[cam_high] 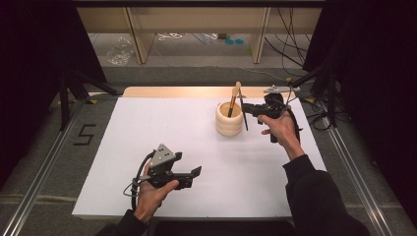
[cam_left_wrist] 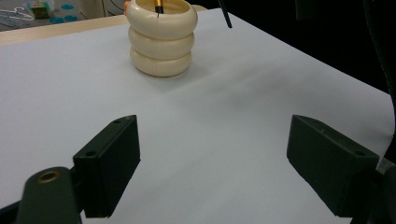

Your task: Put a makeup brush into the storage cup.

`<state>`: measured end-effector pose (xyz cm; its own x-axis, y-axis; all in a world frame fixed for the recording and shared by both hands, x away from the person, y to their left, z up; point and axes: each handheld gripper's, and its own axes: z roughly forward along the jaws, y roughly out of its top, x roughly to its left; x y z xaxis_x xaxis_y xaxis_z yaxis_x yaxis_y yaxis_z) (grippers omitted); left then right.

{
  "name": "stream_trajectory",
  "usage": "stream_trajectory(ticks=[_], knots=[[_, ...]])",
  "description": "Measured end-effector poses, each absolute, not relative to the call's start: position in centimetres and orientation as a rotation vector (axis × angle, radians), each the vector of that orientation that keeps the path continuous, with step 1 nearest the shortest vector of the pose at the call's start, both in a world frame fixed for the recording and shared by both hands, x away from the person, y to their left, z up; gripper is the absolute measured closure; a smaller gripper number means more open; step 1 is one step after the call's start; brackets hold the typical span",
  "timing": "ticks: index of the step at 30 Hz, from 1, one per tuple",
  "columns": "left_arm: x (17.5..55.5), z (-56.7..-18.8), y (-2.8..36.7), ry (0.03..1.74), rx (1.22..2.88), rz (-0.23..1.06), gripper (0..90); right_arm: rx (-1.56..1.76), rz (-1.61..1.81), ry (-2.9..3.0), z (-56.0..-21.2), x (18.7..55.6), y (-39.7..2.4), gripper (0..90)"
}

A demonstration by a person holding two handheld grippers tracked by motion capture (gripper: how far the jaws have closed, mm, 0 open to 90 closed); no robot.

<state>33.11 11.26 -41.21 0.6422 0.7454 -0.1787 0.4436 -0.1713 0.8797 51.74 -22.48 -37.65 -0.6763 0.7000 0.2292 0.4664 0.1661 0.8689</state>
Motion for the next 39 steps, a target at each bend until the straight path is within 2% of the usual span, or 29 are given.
stream_trajectory(ticks=[18,39], knots=[[33.1,-41.2,11.3,0.952,1.81,0.356,17.0,1.133,1.569,2.15,-36.5,53.6,-21.7,83.3],[33.2,-41.3,11.3,0.955,1.813,0.358,16.9,1.124,1.648,2.075,-36.8,54.8,-20.8,83.3]])
